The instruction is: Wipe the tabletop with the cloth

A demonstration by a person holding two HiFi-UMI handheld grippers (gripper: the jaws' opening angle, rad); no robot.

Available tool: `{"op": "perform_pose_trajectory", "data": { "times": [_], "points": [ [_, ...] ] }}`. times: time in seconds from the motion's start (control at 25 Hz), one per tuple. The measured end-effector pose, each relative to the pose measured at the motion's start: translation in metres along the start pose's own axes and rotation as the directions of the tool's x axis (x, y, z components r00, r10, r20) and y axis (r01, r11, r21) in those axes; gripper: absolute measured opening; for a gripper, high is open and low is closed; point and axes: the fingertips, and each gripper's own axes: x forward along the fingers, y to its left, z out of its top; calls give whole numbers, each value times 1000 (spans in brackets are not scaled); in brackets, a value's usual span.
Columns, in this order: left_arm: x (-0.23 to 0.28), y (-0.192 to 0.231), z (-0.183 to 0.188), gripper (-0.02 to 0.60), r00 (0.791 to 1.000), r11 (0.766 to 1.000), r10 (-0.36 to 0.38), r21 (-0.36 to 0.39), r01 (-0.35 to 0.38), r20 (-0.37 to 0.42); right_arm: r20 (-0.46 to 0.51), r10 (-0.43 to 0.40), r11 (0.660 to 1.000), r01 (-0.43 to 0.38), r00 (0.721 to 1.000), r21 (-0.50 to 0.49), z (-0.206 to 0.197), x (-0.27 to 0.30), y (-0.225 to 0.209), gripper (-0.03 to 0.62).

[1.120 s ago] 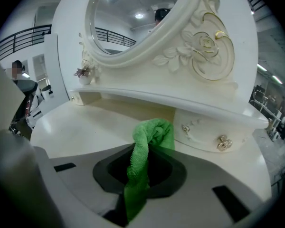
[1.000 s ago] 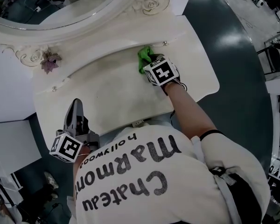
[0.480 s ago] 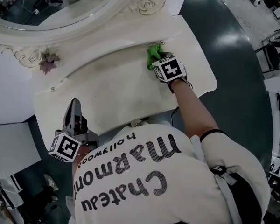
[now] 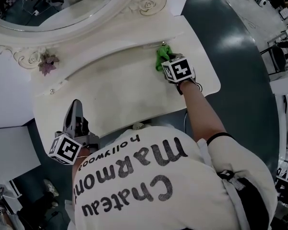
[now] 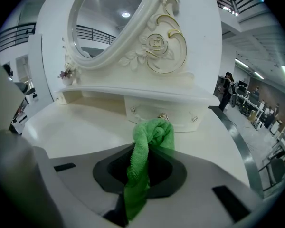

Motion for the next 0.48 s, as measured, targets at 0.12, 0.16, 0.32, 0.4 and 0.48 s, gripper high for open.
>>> {"op": "perform_pose_trajectory", "data": {
  "times": [0.12,0.16,0.32,0.4,0.48],
  "points": [
    [0,-2,1,8,1000,1000,-3,1,3,0,-8,-4,1000,4,1000,-13,3,1,1,66],
    [-1,-2,1,8,1000,1000,-5,2,5,-1,-13,-8,1000,8,1000,-7,4,0,1,66],
    [-4,-3,2,8,1000,1000,-7,15,7,-5,-11,-5,999,6,1000,47,11,-5,3,67],
    [-5,0,5,8,1000,1000,-1,12,1,2,31,45,997,-47,999,62,23,-10,18,67],
    [-7,4,6,8,1000,1000,6,6,-6,12,77,128,989,-133,989,70,34,-15,44,69]
  ]
}}
